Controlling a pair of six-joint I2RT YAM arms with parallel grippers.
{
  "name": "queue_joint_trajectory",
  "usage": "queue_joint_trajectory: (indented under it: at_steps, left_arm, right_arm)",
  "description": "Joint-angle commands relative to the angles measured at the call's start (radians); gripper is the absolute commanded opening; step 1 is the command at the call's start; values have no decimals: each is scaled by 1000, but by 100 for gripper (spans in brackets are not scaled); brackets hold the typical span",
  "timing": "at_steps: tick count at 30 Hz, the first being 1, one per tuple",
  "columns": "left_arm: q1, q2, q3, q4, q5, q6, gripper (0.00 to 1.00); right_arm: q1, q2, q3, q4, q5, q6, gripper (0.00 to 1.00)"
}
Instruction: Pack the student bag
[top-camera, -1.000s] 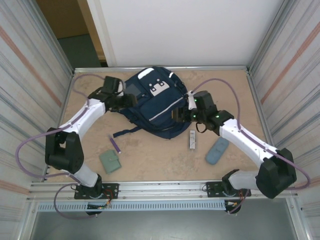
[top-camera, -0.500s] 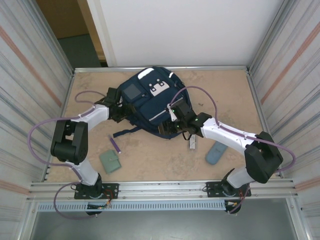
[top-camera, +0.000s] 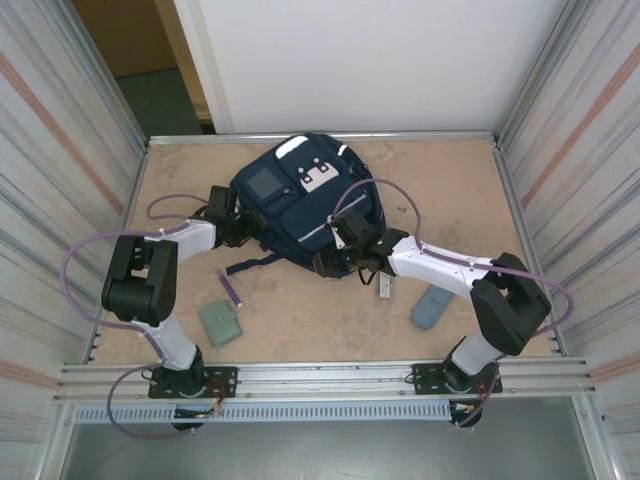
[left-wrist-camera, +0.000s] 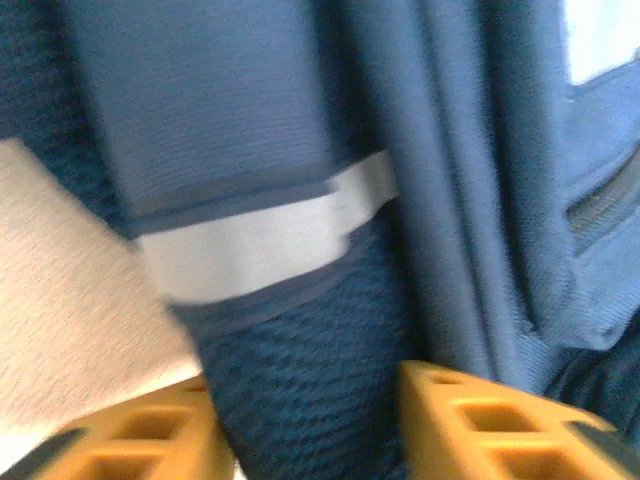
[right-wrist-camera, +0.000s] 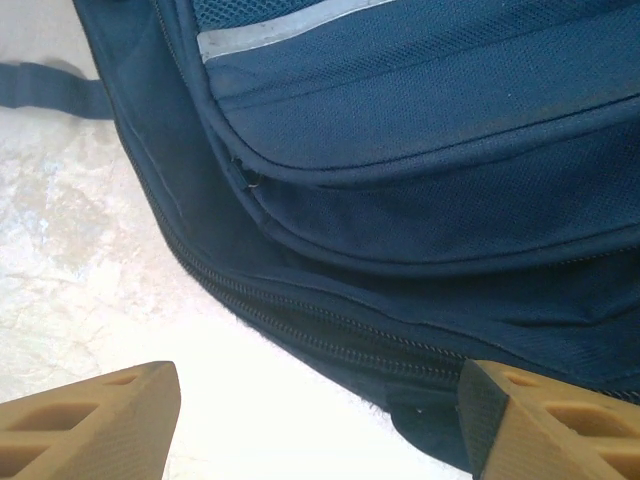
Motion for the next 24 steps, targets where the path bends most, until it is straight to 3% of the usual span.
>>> queue_joint_trajectory:
  at_steps: [1,3,6,12,19,22,24]
  left_arm:
    - [9,8,10,51,31,5,17]
    - [11,-29,-14,37,33,-17,0]
    - [7,-109,-36,-9,33,-35,0]
    - [-53,-228,-34,-107,77,-70,0]
    - [-121,-302,-77,-176,-35,-246,0]
    - [-127,-308,-90,-165,6,-348,0]
    - [-141,-313,-89,-153,18,-377,0]
  right_arm:
    - [4,15,-5,71,40,55,73]
    - [4,32,-5,77,96,73,73]
    - [-7,70,27,48,135,114,75]
    - [-89,159,55,74,69,202,74]
    - [-255,224,89,214,-83,44,70]
    - [-284,157,79,254,-115,-20,70]
    - [-262,67,35,293,-58,-92,70]
